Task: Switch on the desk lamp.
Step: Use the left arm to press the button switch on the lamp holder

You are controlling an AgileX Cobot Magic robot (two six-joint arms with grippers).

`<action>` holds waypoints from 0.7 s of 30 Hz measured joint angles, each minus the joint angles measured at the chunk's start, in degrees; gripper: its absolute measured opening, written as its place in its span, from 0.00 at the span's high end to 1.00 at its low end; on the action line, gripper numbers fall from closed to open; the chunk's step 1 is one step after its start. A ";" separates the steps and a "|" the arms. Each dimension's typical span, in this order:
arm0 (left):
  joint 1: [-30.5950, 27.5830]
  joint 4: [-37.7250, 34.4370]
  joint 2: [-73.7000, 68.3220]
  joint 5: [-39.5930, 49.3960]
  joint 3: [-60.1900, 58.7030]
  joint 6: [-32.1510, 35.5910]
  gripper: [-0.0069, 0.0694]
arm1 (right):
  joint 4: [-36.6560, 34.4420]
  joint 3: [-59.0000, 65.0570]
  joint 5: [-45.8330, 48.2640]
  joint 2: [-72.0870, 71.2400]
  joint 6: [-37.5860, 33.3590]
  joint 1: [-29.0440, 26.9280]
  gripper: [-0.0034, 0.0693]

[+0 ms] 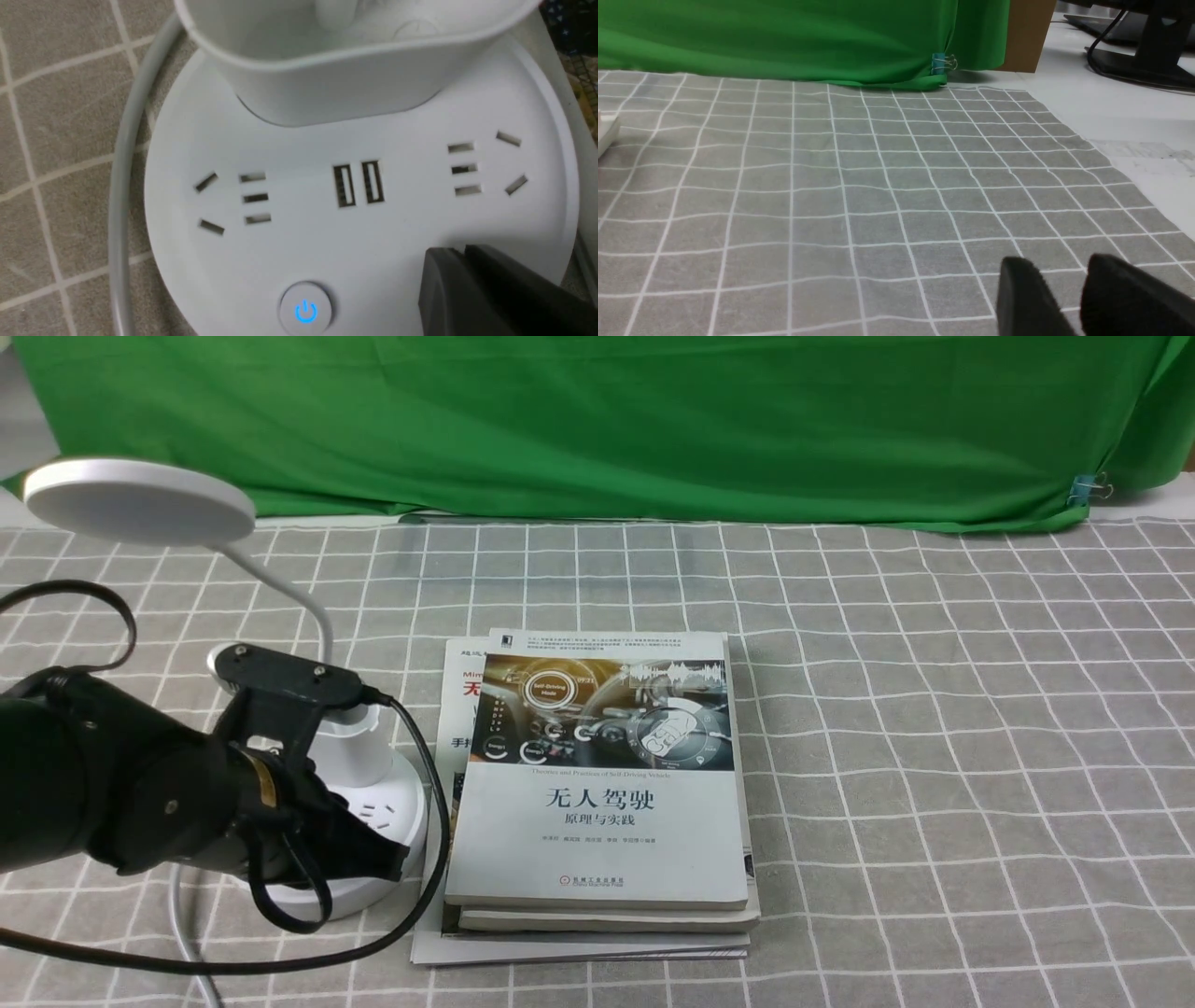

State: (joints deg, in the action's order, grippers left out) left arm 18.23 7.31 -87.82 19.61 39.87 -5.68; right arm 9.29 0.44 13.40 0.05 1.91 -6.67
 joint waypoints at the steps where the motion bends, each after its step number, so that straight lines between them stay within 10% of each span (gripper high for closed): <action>1: 0.00 0.00 -0.02 -0.08 0.00 0.00 0.88 | 0.00 0.00 0.00 0.00 0.00 0.00 0.62; 21: 0.00 0.22 9.28 5.42 -0.39 -0.11 0.88 | 0.00 0.00 0.00 0.00 0.00 0.00 0.62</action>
State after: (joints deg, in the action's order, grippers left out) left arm 18.23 7.53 -78.54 25.03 39.48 -5.79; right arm 9.29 0.44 13.40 0.05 1.91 -6.67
